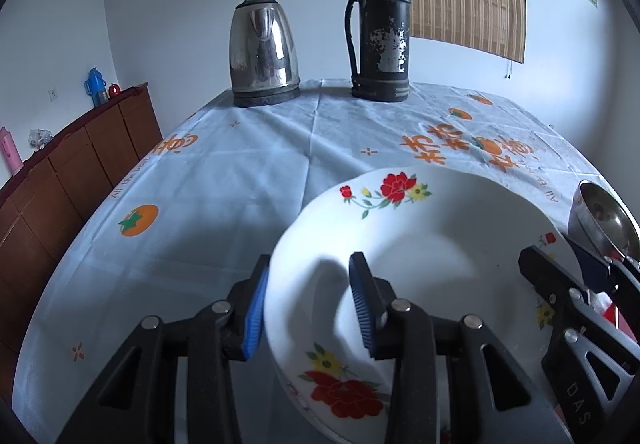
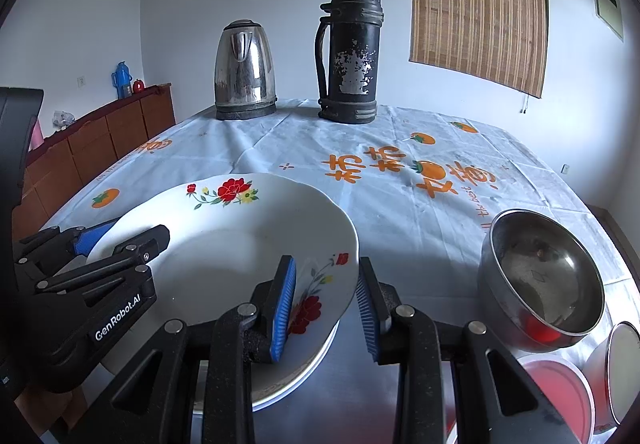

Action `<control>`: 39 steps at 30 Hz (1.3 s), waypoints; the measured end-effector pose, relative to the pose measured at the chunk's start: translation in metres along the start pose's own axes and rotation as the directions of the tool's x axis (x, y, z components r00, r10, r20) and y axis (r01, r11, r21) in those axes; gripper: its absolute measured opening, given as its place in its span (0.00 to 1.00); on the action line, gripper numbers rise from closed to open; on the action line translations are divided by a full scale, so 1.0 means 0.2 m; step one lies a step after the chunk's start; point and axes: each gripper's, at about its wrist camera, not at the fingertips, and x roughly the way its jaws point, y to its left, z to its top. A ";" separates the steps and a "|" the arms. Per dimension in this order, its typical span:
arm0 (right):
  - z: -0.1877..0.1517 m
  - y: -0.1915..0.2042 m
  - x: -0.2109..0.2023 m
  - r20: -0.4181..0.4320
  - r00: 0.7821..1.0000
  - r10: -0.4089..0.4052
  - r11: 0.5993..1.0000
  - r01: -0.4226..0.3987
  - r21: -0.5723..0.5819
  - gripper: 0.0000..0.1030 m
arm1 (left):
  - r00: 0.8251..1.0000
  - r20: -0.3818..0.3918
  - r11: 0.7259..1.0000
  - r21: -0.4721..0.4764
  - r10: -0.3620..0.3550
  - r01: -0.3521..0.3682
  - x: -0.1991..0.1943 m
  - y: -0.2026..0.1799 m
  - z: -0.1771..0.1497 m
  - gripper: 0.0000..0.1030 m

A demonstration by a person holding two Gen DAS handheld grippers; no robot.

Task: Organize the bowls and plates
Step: 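Lower the red-floral plate onto the pink-floral plate with both grippers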

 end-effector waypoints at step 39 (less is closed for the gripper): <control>-0.01 0.03 0.02 -0.021 0.999 -0.024 0.999 0.023 -0.043 0.32 | 0.998 -0.017 0.999 -0.011 -0.053 0.053 0.00 0.04 -0.02 0.35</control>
